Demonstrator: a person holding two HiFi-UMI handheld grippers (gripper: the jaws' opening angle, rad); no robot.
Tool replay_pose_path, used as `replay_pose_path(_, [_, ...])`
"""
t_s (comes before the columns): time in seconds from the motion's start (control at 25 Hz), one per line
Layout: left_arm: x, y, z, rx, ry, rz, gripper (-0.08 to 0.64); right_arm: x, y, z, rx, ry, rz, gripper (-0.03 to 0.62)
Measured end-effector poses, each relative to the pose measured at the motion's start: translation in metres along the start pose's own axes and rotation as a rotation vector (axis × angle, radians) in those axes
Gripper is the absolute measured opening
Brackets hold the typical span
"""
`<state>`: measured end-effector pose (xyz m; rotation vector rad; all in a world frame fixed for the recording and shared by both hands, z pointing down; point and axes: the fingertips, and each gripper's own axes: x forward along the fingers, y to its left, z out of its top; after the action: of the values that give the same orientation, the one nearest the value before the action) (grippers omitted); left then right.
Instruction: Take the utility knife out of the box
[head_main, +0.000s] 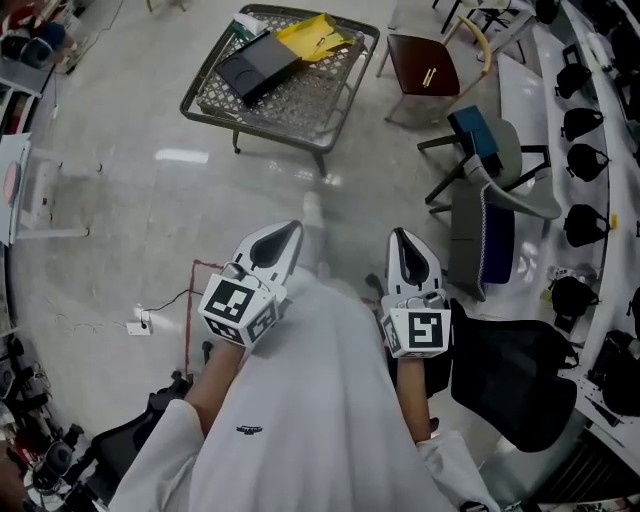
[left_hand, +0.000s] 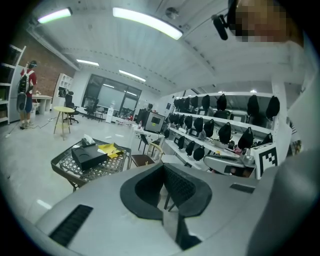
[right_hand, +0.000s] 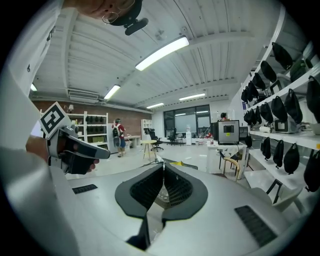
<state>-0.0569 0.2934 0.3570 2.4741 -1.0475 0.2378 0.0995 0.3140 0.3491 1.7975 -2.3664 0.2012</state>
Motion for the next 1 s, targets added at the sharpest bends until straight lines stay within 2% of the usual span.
replay_pose_path(0.16, [0.030, 0.013, 0.004, -0.008, 0.011, -0.019, 0.003, 0.022, -0.017, -0.006, 0.035, 0.028, -0.027, 0.004])
replay_pose_path(0.32, [0.072, 0.031, 0.016, -0.024, 0.011, -0.027, 0.003, 0.059, -0.040, -0.006, 0.025, 0.038, -0.024, 0.003])
replay_pose_path(0.52, [0.130, 0.060, 0.059, -0.026, -0.009, -0.028, 0.003, 0.122, -0.078, 0.016, 0.015, 0.048, -0.023, 0.005])
replay_pose_path(0.8, [0.209, 0.112, 0.102, -0.063, 0.014, -0.038, 0.003, 0.213, -0.122, 0.045, 0.006, 0.047, -0.023, 0.003])
replay_pose_path(1.0, [0.252, 0.144, 0.143, -0.048, -0.012, -0.035, 0.003, 0.270, -0.148, 0.066, -0.008, 0.029, -0.026, 0.003])
